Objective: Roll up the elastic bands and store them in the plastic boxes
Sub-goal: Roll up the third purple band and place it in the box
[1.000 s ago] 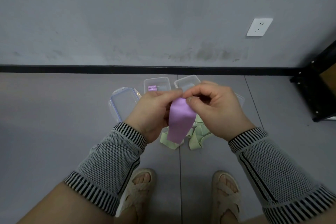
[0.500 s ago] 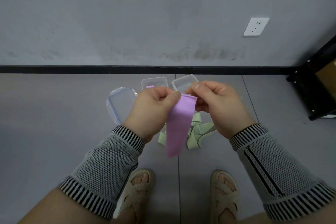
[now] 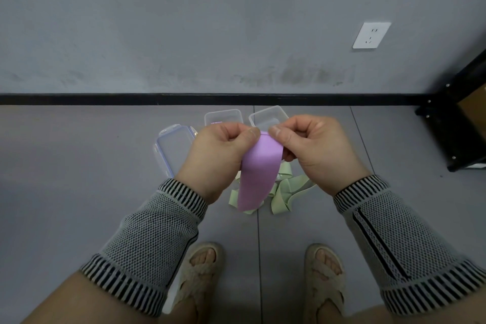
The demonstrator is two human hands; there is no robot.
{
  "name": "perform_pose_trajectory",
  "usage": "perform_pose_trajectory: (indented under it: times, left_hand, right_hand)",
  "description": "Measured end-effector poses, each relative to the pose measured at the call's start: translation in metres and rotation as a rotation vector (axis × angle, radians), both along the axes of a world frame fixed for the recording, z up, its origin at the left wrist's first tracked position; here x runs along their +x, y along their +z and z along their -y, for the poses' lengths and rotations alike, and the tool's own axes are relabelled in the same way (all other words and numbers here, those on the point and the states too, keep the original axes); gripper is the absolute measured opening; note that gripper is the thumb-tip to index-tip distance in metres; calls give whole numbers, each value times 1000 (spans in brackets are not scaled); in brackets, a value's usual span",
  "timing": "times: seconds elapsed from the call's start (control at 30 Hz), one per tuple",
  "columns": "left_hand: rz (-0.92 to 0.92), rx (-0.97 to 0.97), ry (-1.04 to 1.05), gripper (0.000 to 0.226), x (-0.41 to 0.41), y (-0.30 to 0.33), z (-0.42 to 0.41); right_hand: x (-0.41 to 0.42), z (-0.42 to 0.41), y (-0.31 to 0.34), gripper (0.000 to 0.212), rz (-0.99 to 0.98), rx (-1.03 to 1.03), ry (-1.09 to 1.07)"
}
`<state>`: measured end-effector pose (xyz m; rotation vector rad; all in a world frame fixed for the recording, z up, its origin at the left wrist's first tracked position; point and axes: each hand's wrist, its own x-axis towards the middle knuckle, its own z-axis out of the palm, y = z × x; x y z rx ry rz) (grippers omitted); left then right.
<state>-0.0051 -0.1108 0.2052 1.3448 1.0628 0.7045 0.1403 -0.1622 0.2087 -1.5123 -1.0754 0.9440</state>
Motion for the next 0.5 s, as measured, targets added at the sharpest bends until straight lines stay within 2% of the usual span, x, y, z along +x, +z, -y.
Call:
perform_pose_trajectory:
  times: [0.4,0.5]
  left_hand:
    - [58,-91,-15,17,0,5,-1]
    - [63,-100,-18,16,-1,4,-2]
  right_hand:
    - [-1,-1,-2,2,-154,-5,16]
    - [-1,-3,-2,9,-221,-3,30]
